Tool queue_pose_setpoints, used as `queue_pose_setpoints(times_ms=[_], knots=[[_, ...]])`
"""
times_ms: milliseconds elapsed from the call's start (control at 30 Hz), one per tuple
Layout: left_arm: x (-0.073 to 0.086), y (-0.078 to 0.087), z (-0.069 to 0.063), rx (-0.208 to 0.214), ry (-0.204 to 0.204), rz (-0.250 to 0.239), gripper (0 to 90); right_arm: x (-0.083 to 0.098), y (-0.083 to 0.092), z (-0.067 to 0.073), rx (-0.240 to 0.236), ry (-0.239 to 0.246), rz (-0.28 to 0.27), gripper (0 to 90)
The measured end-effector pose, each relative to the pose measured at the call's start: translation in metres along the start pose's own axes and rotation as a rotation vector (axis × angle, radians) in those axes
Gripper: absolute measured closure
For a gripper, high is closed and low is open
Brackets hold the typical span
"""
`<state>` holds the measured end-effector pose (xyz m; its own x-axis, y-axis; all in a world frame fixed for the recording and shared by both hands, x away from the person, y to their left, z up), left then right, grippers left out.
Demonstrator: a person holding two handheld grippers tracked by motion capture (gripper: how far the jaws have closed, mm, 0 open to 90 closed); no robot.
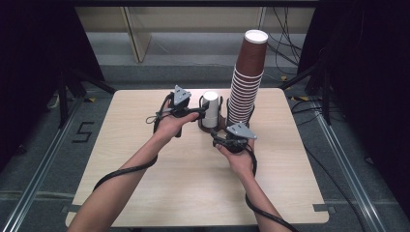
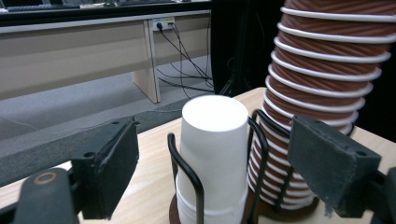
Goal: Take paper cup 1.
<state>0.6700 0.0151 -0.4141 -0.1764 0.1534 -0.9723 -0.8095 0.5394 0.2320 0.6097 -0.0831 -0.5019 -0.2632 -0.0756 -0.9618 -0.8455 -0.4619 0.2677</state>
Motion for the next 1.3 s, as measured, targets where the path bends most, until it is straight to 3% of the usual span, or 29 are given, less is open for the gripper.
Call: queue_pose_setpoints(times_ms=[33, 67, 100, 133, 200, 333, 533, 633, 900, 967, 1100, 1133, 1167, 1200, 1233, 1267, 1300], knots=[[0.0, -0.003, 0.0, 0.0, -0.008, 0.005, 16.9, 0.001, -0.007, 0.0, 0.006, -0.038, 0.004, 27.4], [0.001, -0.007, 0.0, 0.0, -0.022, 0.011, 17.3, 0.003, -0.013, -0.002, 0.014, -0.029, 0.008, 27.4], [0.001, -0.009, 0.0, -0.001, -0.026, 0.017, 17.4, 0.005, -0.018, -0.002, 0.022, -0.055, 0.009, 27.5], [0.002, -0.012, 0.0, -0.004, -0.03, 0.021, 17.5, 0.006, -0.021, -0.005, 0.037, -0.041, 0.018, 27.7], [0.004, -0.018, 0.001, -0.016, -0.033, 0.024, 17.9, 0.009, -0.03, -0.004, 0.034, -0.084, 0.024, 27.9], [0.007, -0.025, 0.0, -0.025, -0.035, 0.029, 18.9, 0.015, -0.042, 0.002, 0.026, -0.075, 0.045, 28.9], [0.009, -0.034, 0.001, -0.032, -0.05, 0.035, 20.7, 0.017, -0.05, -0.003, 0.083, -0.08, 0.066, 30.9], [0.012, -0.04, 0.001, -0.039, -0.059, 0.043, 21.4, 0.016, -0.056, -0.004, 0.108, -0.045, 0.075, 30.9], [0.014, -0.046, -0.001, -0.035, -0.065, 0.05, 21.8, 0.013, -0.071, -0.002, 0.139, -0.024, 0.06, 30.5], [0.013, -0.047, -0.002, -0.035, -0.065, 0.05, 21.8, 0.015, -0.075, -0.007, 0.176, -0.004, 0.068, 30.2], [0.014, -0.048, -0.002, -0.032, -0.073, 0.058, 21.9, 0.016, -0.079, -0.008, 0.189, -0.018, 0.056, 30.1], [0.013, -0.048, -0.001, -0.034, -0.072, 0.056, 21.8, 0.016, -0.079, -0.008, 0.179, -0.057, 0.062, 30.5], [0.013, -0.048, -0.001, -0.034, -0.072, 0.056, 21.8, 0.016, -0.079, -0.008, 0.179, -0.057, 0.062, 30.5], [0.013, -0.049, -0.001, -0.03, -0.067, 0.053, 21.8, 0.014, -0.08, -0.01, 0.191, -0.026, 0.051, 29.8], [0.013, -0.049, -0.001, -0.03, -0.067, 0.053, 21.8, 0.014, -0.08, -0.01, 0.191, -0.026, 0.051, 29.8], [0.013, -0.05, -0.001, -0.03, -0.068, 0.054, 21.8, 0.013, -0.082, -0.013, 0.194, 0.025, 0.041, 29.6], [0.013, -0.05, -0.001, -0.03, -0.066, 0.054, 22.1, 0.014, -0.083, -0.009, 0.188, -0.014, 0.045, 28.2]])
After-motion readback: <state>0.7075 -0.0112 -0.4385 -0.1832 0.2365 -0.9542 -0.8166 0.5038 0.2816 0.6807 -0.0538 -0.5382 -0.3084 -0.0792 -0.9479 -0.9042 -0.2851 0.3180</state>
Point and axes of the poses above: each handheld gripper's, and its own axes: y roughly backward along the jaws, x roughly out of its underside, z roughly to its left, the point moved 10 cm from there along -y, roughly forward along the jaws, and after that the axes turned 1 degree about -y, right-handed, at the moved point
